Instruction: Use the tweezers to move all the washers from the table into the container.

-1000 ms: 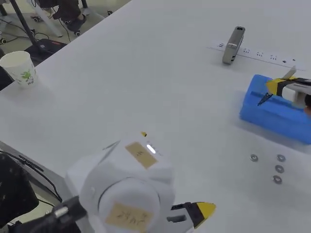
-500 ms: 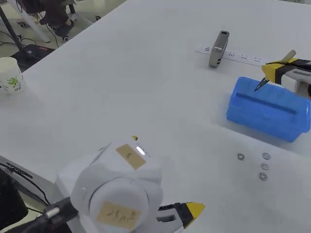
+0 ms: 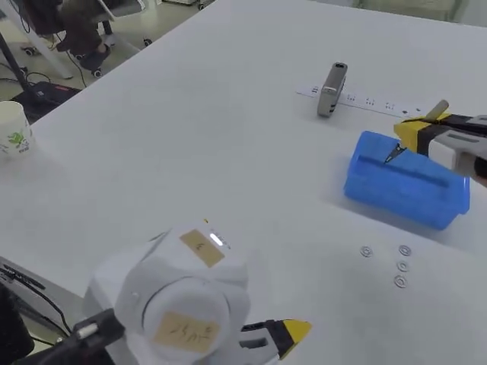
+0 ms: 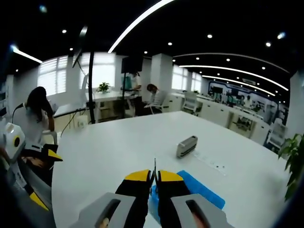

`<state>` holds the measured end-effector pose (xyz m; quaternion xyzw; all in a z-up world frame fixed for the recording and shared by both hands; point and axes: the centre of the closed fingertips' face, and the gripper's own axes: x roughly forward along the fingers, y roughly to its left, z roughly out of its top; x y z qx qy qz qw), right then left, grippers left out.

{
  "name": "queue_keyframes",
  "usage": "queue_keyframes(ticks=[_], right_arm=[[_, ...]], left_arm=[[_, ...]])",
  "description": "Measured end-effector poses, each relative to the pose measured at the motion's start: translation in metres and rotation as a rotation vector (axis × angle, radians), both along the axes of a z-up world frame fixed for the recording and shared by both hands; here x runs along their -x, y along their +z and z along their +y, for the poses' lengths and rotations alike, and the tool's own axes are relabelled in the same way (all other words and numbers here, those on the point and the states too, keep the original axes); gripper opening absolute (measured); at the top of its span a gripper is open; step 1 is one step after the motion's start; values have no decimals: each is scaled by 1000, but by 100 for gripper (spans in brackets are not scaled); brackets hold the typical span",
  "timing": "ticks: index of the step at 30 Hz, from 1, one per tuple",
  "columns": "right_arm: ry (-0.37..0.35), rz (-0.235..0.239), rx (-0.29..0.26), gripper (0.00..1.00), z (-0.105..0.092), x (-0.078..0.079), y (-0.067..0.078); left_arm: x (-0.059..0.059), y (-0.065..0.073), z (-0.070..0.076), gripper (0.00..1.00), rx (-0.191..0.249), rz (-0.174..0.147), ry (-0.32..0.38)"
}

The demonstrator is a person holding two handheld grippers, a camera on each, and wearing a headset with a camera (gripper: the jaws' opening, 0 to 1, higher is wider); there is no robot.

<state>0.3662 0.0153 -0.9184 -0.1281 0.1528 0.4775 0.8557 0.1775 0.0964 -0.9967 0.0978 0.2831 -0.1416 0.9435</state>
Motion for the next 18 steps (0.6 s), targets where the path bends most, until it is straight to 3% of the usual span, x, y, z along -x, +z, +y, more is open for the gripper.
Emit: queue_keyframes(ticks=[10, 18], right_arm=[[-15, 70, -2, 2, -1, 22, -24], [-26, 109, 5, 2, -1, 30, -38]], left_arm=[[1, -1, -1, 97, -8, 6, -9], [1, -2, -2, 98, -8, 12, -14]])
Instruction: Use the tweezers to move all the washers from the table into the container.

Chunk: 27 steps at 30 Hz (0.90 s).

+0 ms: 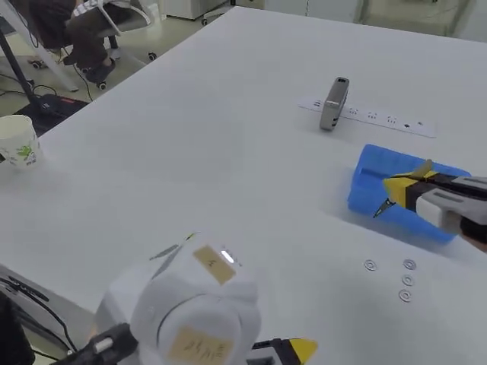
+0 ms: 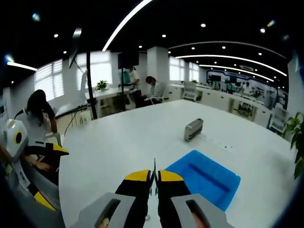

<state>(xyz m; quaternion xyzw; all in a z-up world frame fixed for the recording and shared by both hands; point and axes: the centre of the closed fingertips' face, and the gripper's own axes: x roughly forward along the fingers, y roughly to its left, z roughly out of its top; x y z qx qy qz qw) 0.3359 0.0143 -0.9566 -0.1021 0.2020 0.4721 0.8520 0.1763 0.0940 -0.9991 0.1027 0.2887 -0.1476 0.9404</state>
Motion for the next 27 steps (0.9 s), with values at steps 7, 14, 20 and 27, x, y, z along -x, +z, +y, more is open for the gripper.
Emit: queue_keyframes(ticks=[7, 14, 20, 27], right_arm=[[-8, 36, 28, 2, -2, 6, -17], [-13, 61, 42, 2, -8, 12, -30], [-24, 81, 61, 2, -15, 10, -42], [-33, 107, 77, 2, -17, 13, -52]], left_arm=[[0, -2, 2, 98, -8, 8, 8], [0, -1, 2, 97, -11, 7, 7], [0, -3, 2, 97, -23, 14, 5], [1, -4, 2, 97, -24, 18, 4]])
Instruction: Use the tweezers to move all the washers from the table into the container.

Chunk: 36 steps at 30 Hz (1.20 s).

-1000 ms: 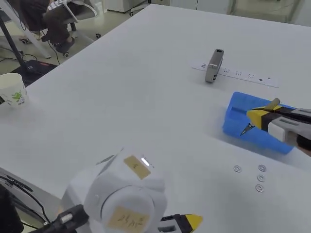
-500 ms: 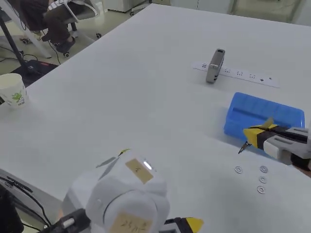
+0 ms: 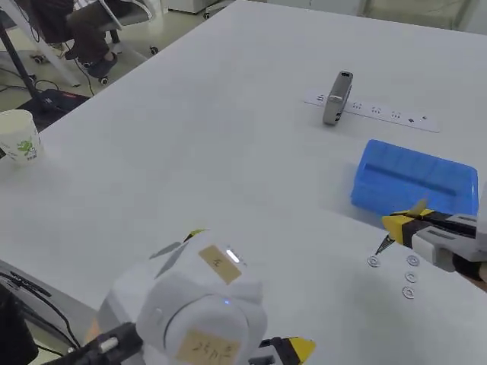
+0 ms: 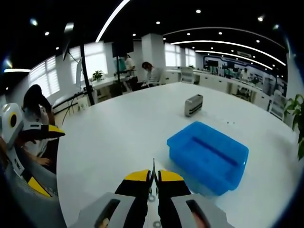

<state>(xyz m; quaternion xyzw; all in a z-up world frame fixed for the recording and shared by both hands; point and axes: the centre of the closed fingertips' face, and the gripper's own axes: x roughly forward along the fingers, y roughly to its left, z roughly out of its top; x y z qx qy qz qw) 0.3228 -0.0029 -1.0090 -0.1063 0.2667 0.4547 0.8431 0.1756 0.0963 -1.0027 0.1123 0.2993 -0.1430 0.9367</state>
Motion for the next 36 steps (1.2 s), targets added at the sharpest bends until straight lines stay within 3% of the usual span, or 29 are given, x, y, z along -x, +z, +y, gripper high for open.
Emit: queue_keyframes(ticks=[19, 24, 28, 36], right_arm=[[-11, 21, 16, 2, -3, -2, -12], [-21, 24, 5, 2, -2, -3, -11], [-11, -2, 24, 2, -2, -4, -12], [2, 10, 35, 1, 0, 1, -9]], left_arm=[[1, -2, 1, 96, -11, 11, 3], [1, -2, 2, 96, -10, 11, 5], [1, -3, 2, 96, -12, 13, 5], [0, -2, 3, 96, -9, 9, 10]])
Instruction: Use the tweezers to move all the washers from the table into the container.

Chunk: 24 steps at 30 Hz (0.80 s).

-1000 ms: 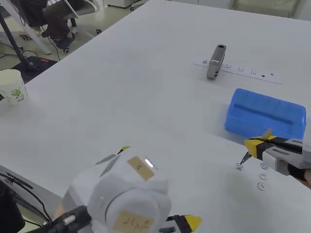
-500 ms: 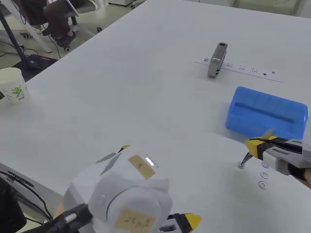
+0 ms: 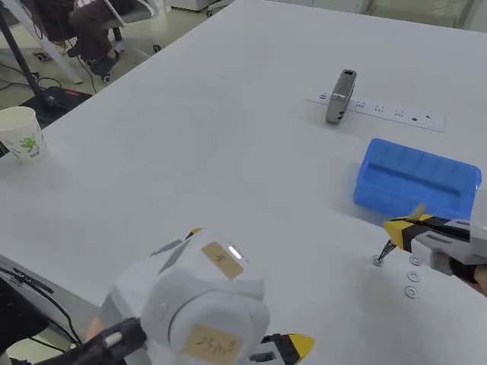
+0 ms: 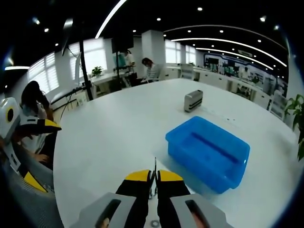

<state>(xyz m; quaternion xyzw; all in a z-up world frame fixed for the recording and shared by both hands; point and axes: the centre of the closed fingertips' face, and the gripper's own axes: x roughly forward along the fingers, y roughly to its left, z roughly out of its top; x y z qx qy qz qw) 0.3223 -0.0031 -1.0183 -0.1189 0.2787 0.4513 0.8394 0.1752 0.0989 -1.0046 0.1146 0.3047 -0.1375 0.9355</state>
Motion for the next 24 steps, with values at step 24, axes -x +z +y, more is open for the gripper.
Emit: queue_keyframes(ticks=[24], right_arm=[[-26, -44, -48, 0, -6, -5, 53]], left_arm=[[0, 2, 1, 95, -4, -11, 3]])
